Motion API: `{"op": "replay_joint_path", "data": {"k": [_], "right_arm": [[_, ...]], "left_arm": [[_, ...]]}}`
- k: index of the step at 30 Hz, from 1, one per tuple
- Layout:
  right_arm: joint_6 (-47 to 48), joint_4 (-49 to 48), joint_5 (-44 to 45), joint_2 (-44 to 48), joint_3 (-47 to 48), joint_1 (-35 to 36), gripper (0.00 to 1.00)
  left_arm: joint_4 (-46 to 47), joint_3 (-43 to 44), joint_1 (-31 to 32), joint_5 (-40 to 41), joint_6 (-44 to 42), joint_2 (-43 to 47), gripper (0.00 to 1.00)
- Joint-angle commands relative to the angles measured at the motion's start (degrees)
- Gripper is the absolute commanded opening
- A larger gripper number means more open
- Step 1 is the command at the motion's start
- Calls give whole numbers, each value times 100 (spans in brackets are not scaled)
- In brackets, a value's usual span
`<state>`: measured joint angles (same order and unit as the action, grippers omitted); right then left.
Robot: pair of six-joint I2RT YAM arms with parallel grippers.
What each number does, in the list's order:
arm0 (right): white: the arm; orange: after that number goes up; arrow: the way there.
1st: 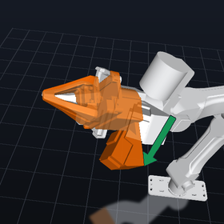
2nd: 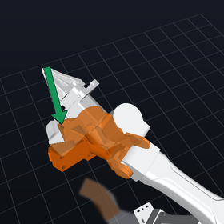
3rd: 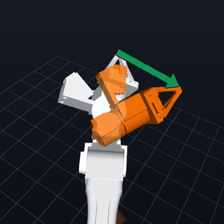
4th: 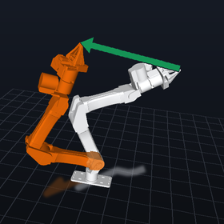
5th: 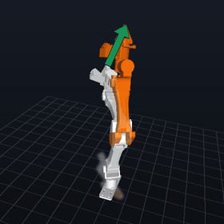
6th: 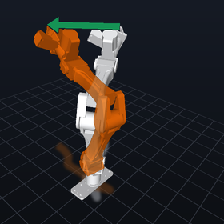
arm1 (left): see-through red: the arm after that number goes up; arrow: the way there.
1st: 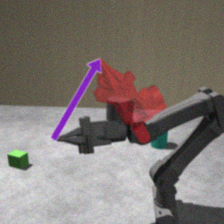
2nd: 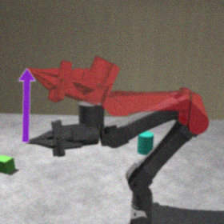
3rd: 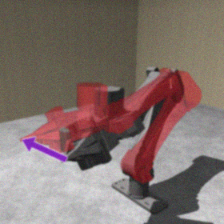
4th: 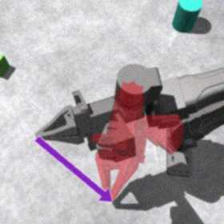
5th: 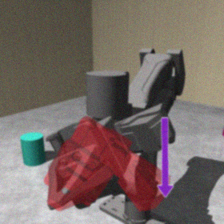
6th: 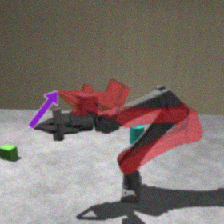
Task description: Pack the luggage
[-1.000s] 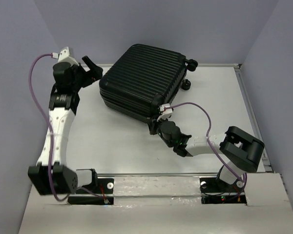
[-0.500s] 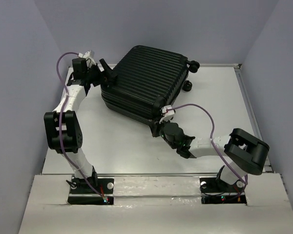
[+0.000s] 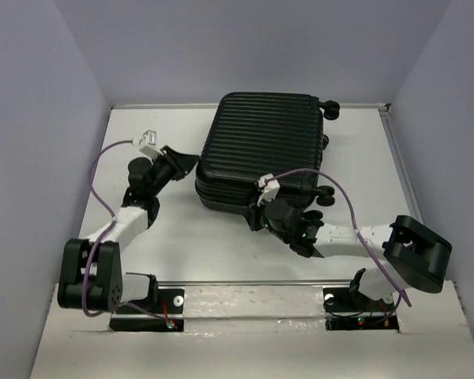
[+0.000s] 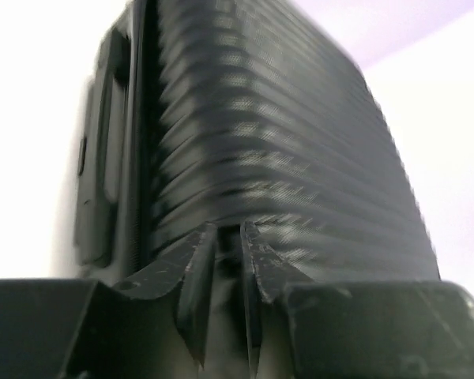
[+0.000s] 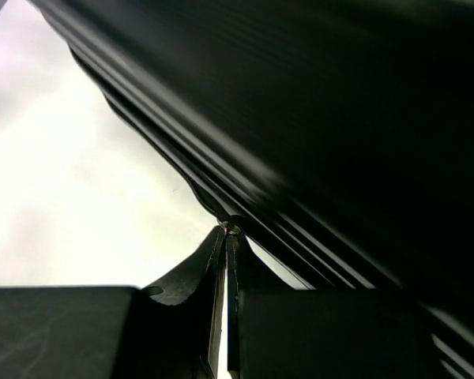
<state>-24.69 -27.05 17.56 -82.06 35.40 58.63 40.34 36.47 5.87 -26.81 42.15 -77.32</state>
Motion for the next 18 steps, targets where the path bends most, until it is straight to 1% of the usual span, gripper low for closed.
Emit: {"op": "replay_joint_path", "data": {"k": [1,2,3,4,5,6,7,8,9,10,11,12,13,14,15,16,17,18], "right_arm": [[-159,-20,-1033,-544,869,139,7],[-116,32,-1035,-765,1125,236,7],[7,120,-1236,-1011,1414,315,7],[86,251,-1307,-1266,1757,411,7],[183,488,-1386,-1773,2465,638,7],[366,577,-1596,-2013,2803,754,7],[438,743,-1694,-2207,3345,946,7],[508,849,-1703,-2479,3534,1027,7],[517,929,-1695,-2516,3649,1088,7],[518,947,-1686,-2464,3641,1089,7],[500,947,-1651,-2385,3441,1141,7],[422,964,-1459,-2063,3265,1142,10],[369,999,-1318,-1851,3063,1142,14],[316,1156,-1169,-1605,2835,1142,27],[255,1297,-872,-1350,2397,1142,36],[45,1481,-738,-808,2193,1142,45],[-96,1962,-554,-516,1834,1142,65],[-306,2219,-535,18,1700,1142,71]], "left_arm": [[-756,-1736,731,-765,355,767,28],[-755,-1740,731,-773,399,980,27],[-755,-2062,740,-791,538,1191,26],[-764,-2204,740,-800,575,1428,26],[-808,-2310,740,-756,610,1917,26],[-1095,-2468,740,-704,593,2149,26],[-1298,-2478,740,-651,540,2586,26],[-1796,-2417,740,-520,453,2799,26],[-2167,-2338,740,-371,339,2975,26],[-2431,-2242,740,-247,207,3168,26],[-2625,-2110,740,-107,58,3536,26],[-2941,-2039,732,-36,13,3835,26],[-3109,-1943,714,17,-31,3951,26],[-3285,-1707,714,139,-119,4057,26],[-3426,-1574,705,219,-180,4136,26],[-3723,-1442,705,289,-224,4302,27],[-3961,-1180,688,412,-329,4365,29],[-4024,-1055,688,448,-383,4418,30]]}}
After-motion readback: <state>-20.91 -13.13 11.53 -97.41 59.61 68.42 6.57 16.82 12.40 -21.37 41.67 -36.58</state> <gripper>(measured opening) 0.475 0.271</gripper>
